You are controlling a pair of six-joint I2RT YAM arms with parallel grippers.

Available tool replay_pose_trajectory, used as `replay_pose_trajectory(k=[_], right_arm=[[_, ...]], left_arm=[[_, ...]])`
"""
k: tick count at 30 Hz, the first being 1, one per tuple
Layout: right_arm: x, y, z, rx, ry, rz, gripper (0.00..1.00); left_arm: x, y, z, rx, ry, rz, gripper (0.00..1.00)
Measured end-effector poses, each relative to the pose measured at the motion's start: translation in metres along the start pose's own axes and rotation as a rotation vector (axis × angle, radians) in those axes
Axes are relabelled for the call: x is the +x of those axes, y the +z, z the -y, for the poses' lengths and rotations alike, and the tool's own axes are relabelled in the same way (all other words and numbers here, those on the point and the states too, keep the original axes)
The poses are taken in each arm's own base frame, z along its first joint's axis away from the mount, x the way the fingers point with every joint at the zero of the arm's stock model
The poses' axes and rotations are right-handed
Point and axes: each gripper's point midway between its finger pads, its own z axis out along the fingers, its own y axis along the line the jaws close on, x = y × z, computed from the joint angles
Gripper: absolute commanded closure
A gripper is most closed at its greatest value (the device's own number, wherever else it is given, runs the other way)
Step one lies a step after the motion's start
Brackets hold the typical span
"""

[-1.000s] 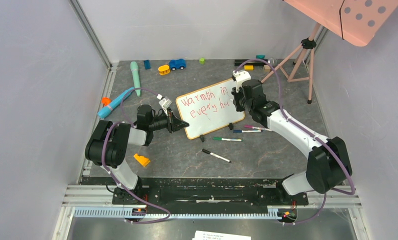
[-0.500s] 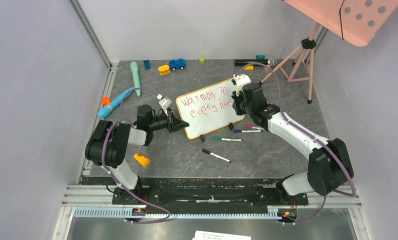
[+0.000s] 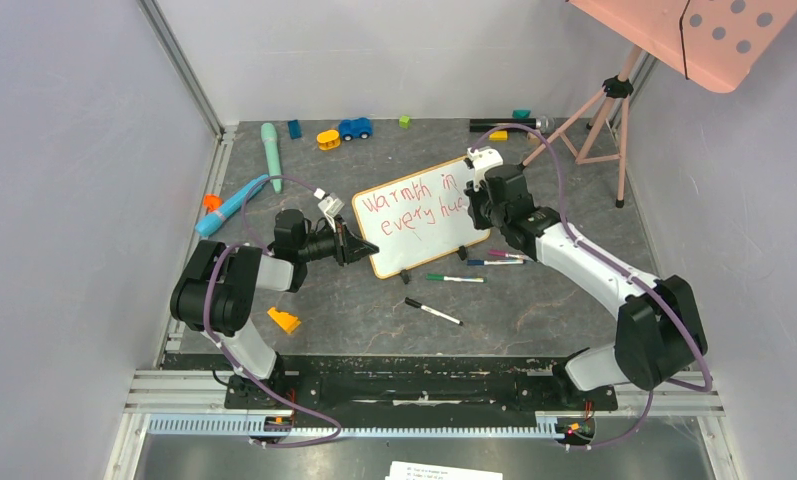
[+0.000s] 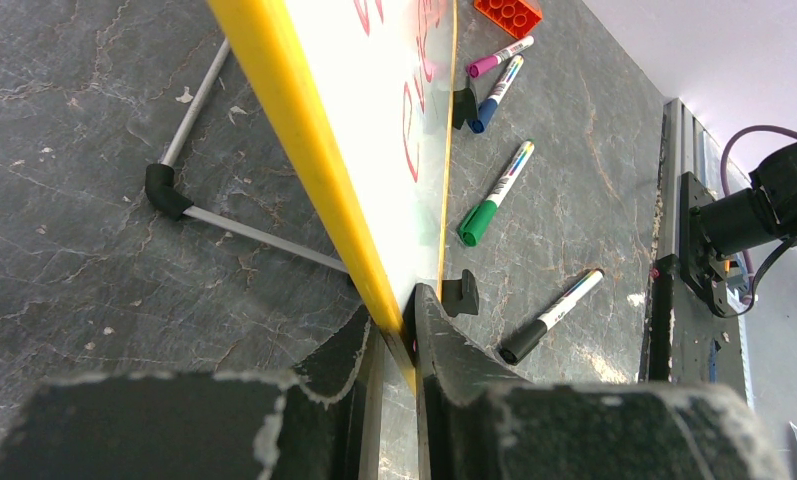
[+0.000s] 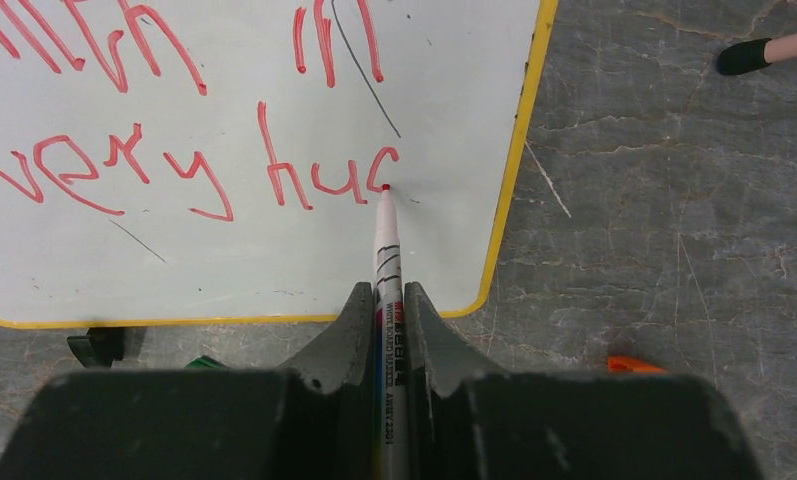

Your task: Write a sentence on the whiteboard

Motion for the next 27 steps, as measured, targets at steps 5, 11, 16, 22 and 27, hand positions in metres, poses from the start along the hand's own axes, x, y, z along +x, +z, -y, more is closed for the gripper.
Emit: replay_pose_trajectory(k=[5,11,16,22,27], right_arm=[[-0.003,0.001,0.001,0.008,-0.002,-0.005,1.0],[-0.006,0.003,0.001,0.009,-0.004,-0.008,1.0],[-0.012,0.004,0.002,0.016,-0.004,0.003,1.0],[-0.017,0.005,0.003,0.022,-0.003,0.013,1.0],[-0.017,0.005,0.003,0.022,-0.002,0.013,1.0]], left_arm=[[0.0,0.0,0.0,0.0,0.0,0.0,0.98],[0.0,0.0,0.0,-0.002,0.0,0.001,0.98],[0.0,0.0,0.0,-0.003,0.0,0.001,0.98],[0.0,0.0,0.0,-0.003,0.0,0.001,0.98],[0.0,0.0,0.0,-0.003,0.0,0.001,0.98]])
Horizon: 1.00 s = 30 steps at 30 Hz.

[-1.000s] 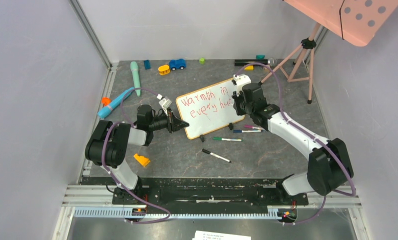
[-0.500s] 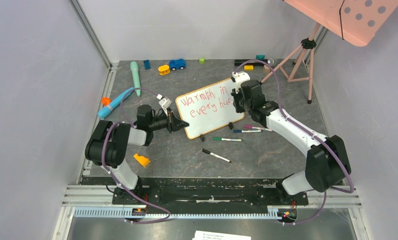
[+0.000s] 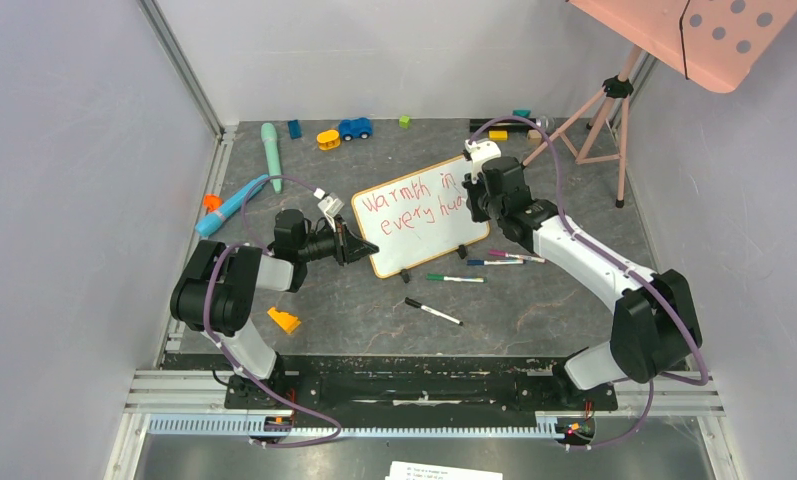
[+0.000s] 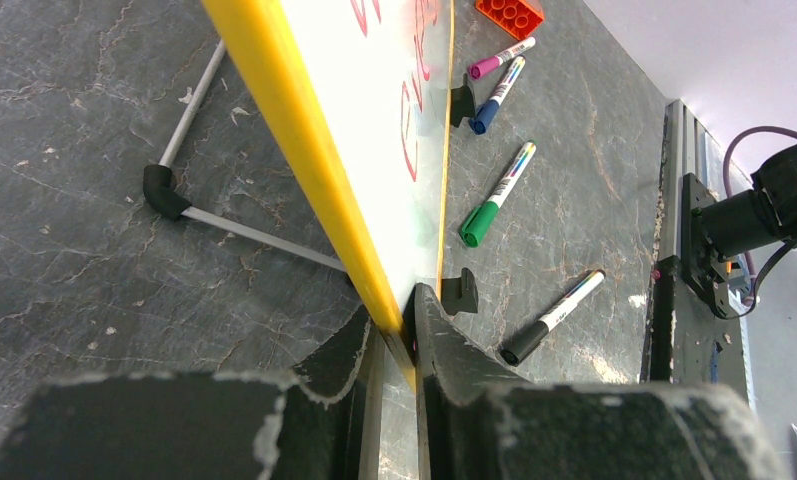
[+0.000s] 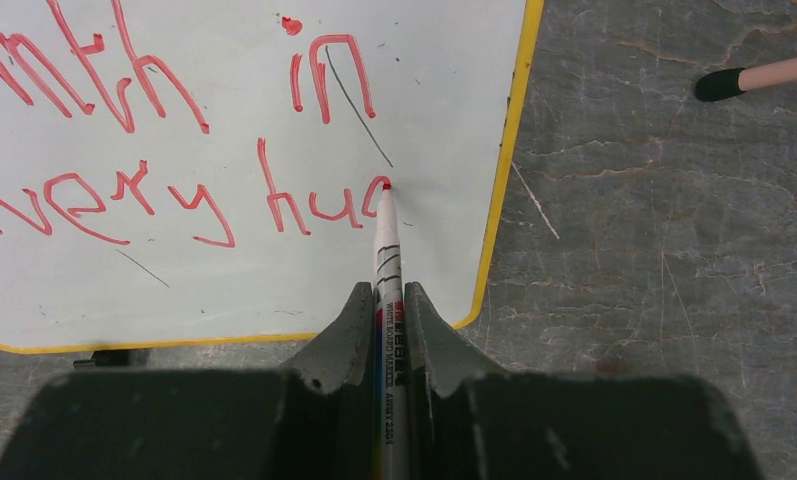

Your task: Write a sentence on the whiteboard

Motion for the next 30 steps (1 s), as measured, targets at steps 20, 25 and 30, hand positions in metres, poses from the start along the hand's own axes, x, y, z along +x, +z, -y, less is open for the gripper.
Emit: replay_pose_trajectory(k=[20,25,30], right_arm=[[0.052,-0.004,-0.003,-0.022,0.021,-0.068,1.0],[0.05,-0.004,-0.007,-0.046,0.039,-0.056,1.0],[0.038,-0.006,-0.016,-0.094,0.061,-0.013,1.0]], left_arm=[[0.0,0.0,0.0,0.0,0.0,0.0,0.98],[0.0,0.0,0.0,0.0,0.0,0.0,0.98],[0.0,0.0,0.0,0.0,0.0,0.0,0.95]])
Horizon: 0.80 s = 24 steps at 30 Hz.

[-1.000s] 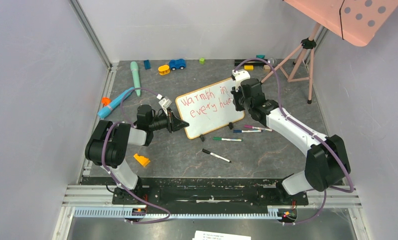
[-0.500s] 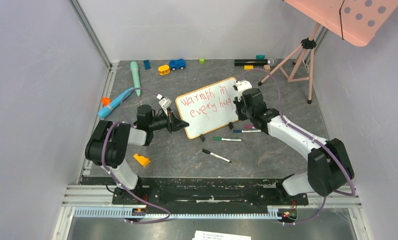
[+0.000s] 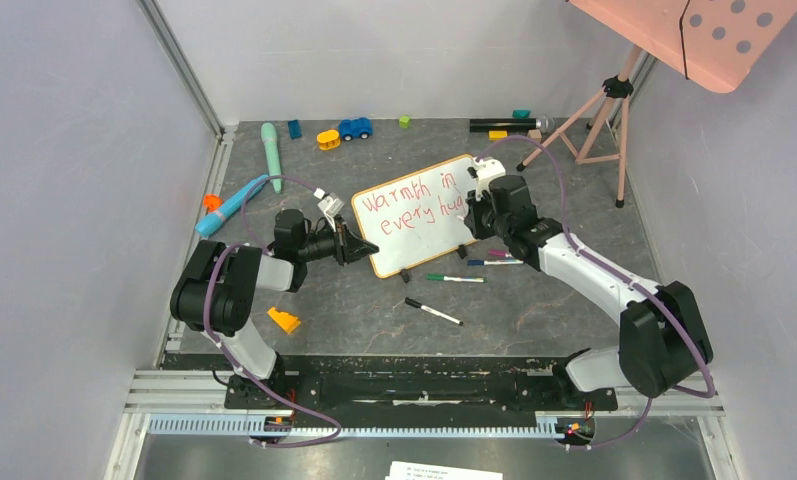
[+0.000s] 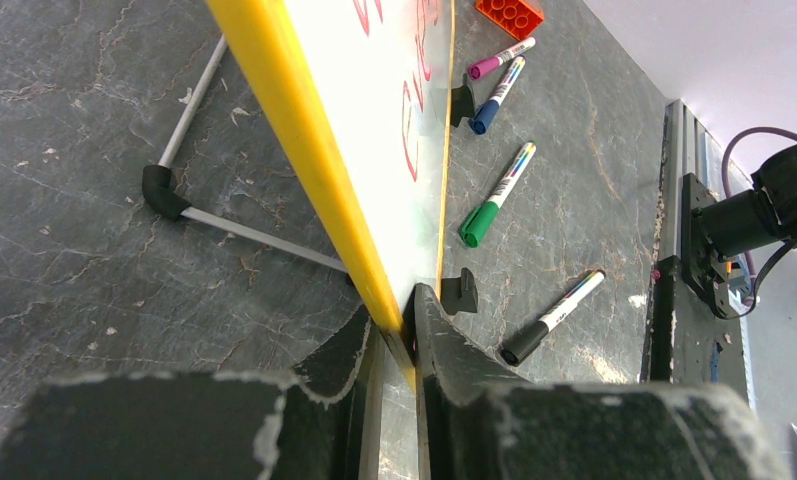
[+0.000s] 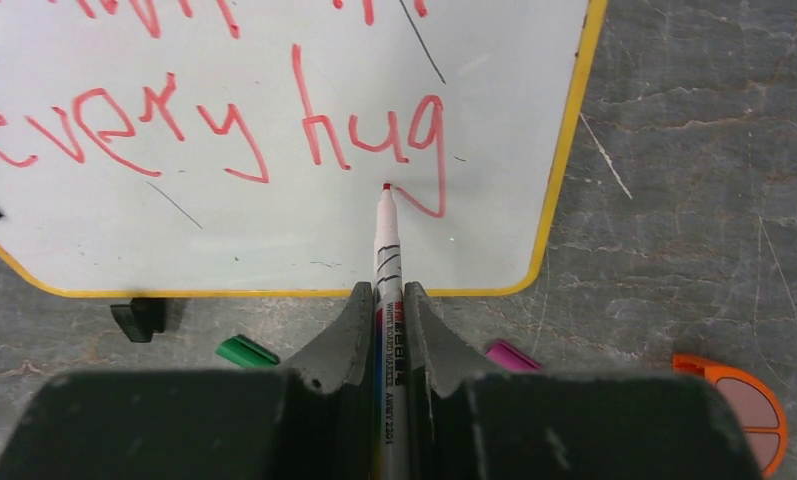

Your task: Write a sentence on the whiteboard

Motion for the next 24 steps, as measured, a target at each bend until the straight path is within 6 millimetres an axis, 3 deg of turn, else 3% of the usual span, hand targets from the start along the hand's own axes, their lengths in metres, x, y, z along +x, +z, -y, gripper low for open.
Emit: replay_pose_trajectory(k=[2,3,4,5,10,13,24], right_arm=[[-0.003,-0.002,-0.004,-0.021,0.005,0.007,1.0],[-0.003,-0.004,-0.006,-0.033,0.005,0.004,1.0],[-0.004,-0.007,-0.007,-0.038,0.005,0.005,1.0],[-0.007,-0.011,-0.008,-0.044,0.005,0.012,1.0],[-0.035,-0.049,-0.01,-0.067,0.01,0.111,1.0],[-0.046,-0.062,-0.011,-0.075,0.011,0.152,1.0],[-0.042,-0.062,-0.015,-0.103,0.022,0.133,1.0]], left_arm=[[0.0,0.0,0.0,0.0,0.0,0.0,0.89],[0.0,0.0,0.0,0.0,0.0,0.0,0.71],[0.0,0.0,0.0,0.0,0.0,0.0,0.44],[0.0,0.0,0.0,-0.002,0.003,0.001,0.01],[0.0,0.0,-0.01,-0.051,0.009,0.004,0.0],[0.001,-0.001,-0.014,-0.077,0.006,0.009,0.0],[0.003,-0.028,-0.003,-0.196,0.061,0.09,0.0]])
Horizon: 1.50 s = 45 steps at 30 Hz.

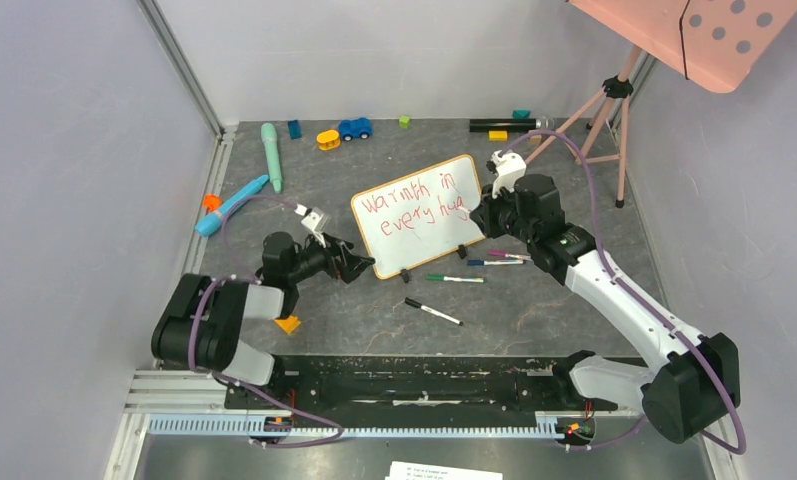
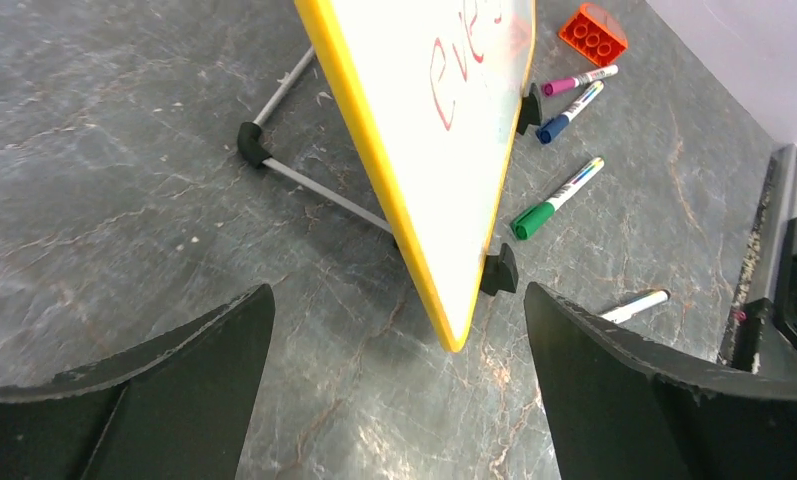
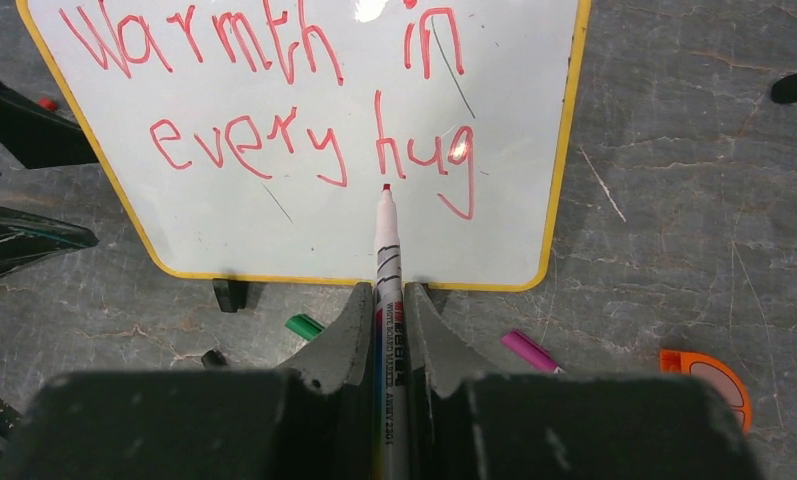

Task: Write a sentence on the whiteboard
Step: Write a sentence on the whiteboard, then pick up the pen cap from the center of the board.

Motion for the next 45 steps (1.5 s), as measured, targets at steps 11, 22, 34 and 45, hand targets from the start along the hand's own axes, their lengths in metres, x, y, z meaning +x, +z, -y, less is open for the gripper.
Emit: replay_pose_trajectory(k=[11,22,34,45], right_arm=[[-0.002,-0.007,-0.002,-0.003,0.014,0.003,1.0],[-0.026,-0.023,-0.006,-0.008,0.026,0.071,1.0],[-0.022,-0.024,0.005,0.056,0.031,0.053,1.0],[-0.007,-0.016,0.017,0.091,0.059,-0.006,1.0]], left_arm=[[-0.067,-0.045,0.025,-0.134,0.107,0.233,0.0],[-0.107,-0.097,0.005,-0.52,-0.241,0.314,0.0],[-0.096,-0.12,-0.045,-0.926,-0.364,-0.016,0.0],[-0.024,-0.142,-0.098,-1.097,-0.357,-0.38,0.19]])
